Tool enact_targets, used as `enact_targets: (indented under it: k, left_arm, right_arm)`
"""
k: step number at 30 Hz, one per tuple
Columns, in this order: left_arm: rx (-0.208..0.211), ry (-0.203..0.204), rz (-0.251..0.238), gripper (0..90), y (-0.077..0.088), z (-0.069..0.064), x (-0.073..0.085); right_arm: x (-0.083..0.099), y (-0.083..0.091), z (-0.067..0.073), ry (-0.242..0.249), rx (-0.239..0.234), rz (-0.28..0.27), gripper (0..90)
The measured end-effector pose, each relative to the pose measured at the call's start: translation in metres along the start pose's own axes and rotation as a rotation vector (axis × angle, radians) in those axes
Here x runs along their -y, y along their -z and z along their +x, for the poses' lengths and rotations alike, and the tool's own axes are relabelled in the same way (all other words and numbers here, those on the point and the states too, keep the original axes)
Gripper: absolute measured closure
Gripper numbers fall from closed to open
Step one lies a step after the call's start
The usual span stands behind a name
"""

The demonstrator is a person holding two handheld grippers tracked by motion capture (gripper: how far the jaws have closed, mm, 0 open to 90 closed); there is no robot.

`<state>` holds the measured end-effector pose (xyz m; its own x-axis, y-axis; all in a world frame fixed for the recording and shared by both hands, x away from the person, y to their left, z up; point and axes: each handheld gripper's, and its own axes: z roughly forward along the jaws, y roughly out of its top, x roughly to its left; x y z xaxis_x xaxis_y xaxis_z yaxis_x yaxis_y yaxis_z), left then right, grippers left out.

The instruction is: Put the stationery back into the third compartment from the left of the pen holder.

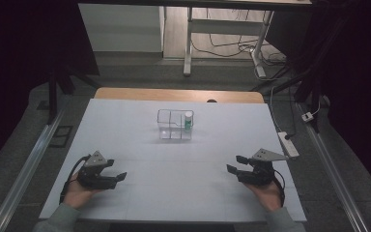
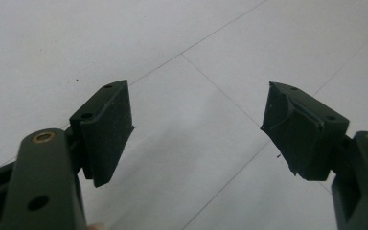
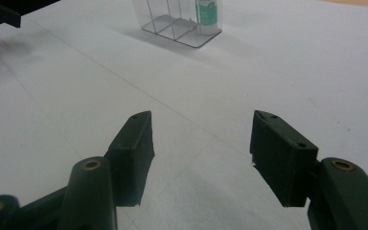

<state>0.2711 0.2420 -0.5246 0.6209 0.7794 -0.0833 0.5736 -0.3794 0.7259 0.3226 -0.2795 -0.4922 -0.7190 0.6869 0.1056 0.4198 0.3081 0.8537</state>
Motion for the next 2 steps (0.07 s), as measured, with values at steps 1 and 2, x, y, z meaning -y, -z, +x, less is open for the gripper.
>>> enact_targets:
  k: [1,2]
  left_arm:
    - [0.0,0.0,0.0,24.9,0.0001,0.0,0.0]
    - [0.0,0.0,-0.001,24.8,0.0,-0.0001,0.0]
  right_arm:
    - [0.0,-0.0002,0.0001,0.004,0.001,0.001,39.6]
    - [0.0001,-0.0005,0.0,0.005,0.002,0.001,39.5]
